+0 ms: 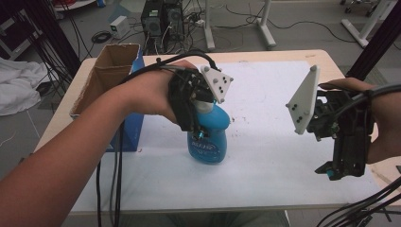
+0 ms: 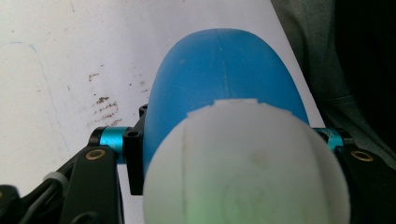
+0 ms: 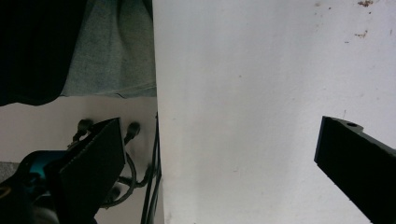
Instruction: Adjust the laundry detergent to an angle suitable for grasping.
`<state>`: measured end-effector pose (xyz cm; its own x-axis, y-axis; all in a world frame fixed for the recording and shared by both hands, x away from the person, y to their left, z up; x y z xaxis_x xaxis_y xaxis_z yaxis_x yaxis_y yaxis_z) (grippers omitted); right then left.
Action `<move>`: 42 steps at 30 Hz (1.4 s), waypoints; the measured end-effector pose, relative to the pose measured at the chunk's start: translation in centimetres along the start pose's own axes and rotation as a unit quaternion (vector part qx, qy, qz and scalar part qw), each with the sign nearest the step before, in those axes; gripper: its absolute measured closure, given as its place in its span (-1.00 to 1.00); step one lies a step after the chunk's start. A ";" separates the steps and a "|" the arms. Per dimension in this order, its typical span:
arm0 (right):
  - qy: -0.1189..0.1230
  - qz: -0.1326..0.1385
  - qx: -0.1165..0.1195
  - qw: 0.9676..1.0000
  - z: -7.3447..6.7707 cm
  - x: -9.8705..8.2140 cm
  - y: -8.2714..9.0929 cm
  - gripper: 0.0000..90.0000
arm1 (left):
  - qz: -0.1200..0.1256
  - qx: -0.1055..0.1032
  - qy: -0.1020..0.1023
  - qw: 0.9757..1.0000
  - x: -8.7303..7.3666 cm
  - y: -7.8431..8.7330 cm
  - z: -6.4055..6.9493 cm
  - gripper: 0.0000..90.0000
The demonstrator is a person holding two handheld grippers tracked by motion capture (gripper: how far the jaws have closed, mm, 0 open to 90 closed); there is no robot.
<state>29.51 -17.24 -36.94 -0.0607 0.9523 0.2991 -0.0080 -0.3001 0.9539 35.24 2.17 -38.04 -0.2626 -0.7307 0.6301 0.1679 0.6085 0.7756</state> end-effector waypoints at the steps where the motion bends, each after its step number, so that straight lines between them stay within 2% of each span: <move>1: 0.000 0.000 0.000 1.000 0.0 0.0 0.0 -0.98 | 0.001 -0.002 -0.001 1.000 -0.1 0.0 0.1 -0.15; 12: 0.002 0.002 0.001 1.000 0.0 0.1 -0.1 -0.98 | -0.002 -0.005 -0.017 1.000 -1.1 -0.4 0.0 -0.15; 21: -0.001 0.003 0.002 1.000 0.0 -0.1 -0.3 -0.98 | -0.006 -0.011 -0.014 1.000 -1.9 -0.9 -0.1 -0.15; 26: -0.002 0.003 0.002 1.000 0.1 -0.1 -0.4 -0.98 | 0.000 -0.010 -0.017 1.000 -1.9 -0.9 -0.2 -0.15; 34: -0.001 0.004 0.002 1.000 0.2 -0.1 -0.4 -0.98 | 0.001 -0.013 -0.034 0.999 -1.8 -1.0 -0.1 -0.15; 36: -0.001 0.004 0.002 1.000 0.2 -0.1 -0.4 -0.98 | 0.004 -0.016 -0.043 0.999 -1.6 -1.0 0.0 -0.15; 37: -0.001 0.005 0.003 1.000 0.2 -0.1 -0.4 -0.98 | 0.007 -0.018 -0.037 0.999 -1.6 -1.0 0.1 -0.15; 42: -0.002 0.004 0.002 1.000 0.1 -0.1 -0.4 -0.98 | 0.008 -0.027 -0.046 0.999 -1.5 -1.2 0.2 -0.15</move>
<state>29.65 -17.24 -37.39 -0.0560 0.9504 0.3059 -0.0035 -0.3066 0.9518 35.24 2.56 -39.94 -0.3446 -0.6887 0.6379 0.2222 0.6004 0.7682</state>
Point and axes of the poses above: each handheld gripper's, and its own axes: y roughly backward along the jaws, x roughly out of its top, z roughly to its right, the point moved 10 cm from there along -y, roughly forward along the jaws, and after that the axes turned 13 degrees about z, right-handed, at the moved point
